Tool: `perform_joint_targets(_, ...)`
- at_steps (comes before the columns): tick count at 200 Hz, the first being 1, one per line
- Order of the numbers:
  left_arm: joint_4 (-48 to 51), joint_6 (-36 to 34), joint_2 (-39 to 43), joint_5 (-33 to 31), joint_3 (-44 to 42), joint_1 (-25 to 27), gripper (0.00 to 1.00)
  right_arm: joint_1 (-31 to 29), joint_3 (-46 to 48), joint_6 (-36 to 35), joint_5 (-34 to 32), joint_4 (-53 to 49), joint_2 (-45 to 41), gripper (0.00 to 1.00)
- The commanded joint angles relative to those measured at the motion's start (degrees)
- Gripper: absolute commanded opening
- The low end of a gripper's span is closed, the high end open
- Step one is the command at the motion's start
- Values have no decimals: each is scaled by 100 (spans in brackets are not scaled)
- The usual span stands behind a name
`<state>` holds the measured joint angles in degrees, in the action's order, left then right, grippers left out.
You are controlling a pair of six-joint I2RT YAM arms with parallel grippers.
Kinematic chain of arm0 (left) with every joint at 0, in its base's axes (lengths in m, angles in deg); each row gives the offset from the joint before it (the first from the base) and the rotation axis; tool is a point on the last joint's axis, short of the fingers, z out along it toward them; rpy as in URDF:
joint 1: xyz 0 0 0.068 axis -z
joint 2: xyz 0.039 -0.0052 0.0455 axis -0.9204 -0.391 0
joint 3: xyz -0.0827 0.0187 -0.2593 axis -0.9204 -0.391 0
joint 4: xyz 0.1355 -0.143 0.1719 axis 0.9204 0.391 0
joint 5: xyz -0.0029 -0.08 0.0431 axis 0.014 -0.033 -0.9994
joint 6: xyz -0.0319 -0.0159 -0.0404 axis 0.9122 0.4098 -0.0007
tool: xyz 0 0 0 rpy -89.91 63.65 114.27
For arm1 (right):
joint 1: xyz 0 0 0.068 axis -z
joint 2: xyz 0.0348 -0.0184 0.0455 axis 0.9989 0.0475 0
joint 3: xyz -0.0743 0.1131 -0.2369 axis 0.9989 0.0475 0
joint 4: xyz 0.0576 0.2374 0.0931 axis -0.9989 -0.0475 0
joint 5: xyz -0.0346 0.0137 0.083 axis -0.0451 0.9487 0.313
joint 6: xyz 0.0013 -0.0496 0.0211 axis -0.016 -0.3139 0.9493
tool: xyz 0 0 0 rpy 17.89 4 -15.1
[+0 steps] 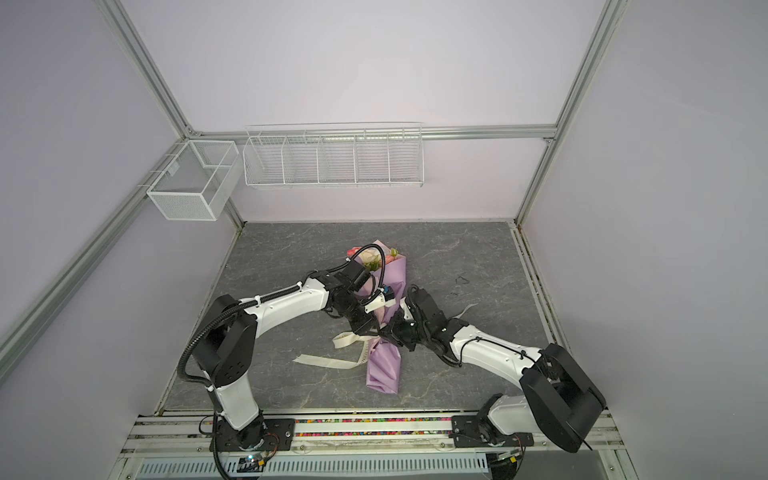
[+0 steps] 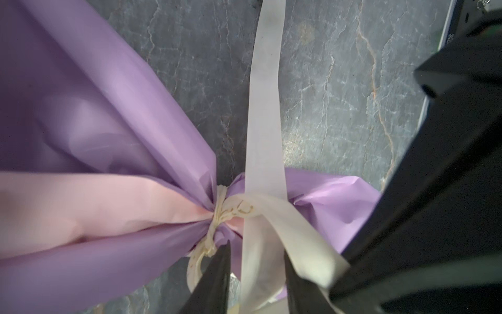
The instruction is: Tie the bouquet of fake flowers
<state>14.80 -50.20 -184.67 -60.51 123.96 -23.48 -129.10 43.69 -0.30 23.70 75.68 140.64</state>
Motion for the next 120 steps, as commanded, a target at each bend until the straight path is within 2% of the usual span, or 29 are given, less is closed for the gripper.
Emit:
perform_joint_targets(1,302,-244,-185,-49,248,17,34,-45,-19,28,4,98,6,6)
perform_joint_targets(24,368,-269,-228,-156,268,44,33,-45,8,37,-14,99,15,6)
perform_joint_targets(58,272,-185,-101,-204,224,53,23,-37,33,41,-31,101,48,6)
perform_joint_targets(120,16,128,247,-146,24,48,11,-38,157,28,-144,42,129,6)
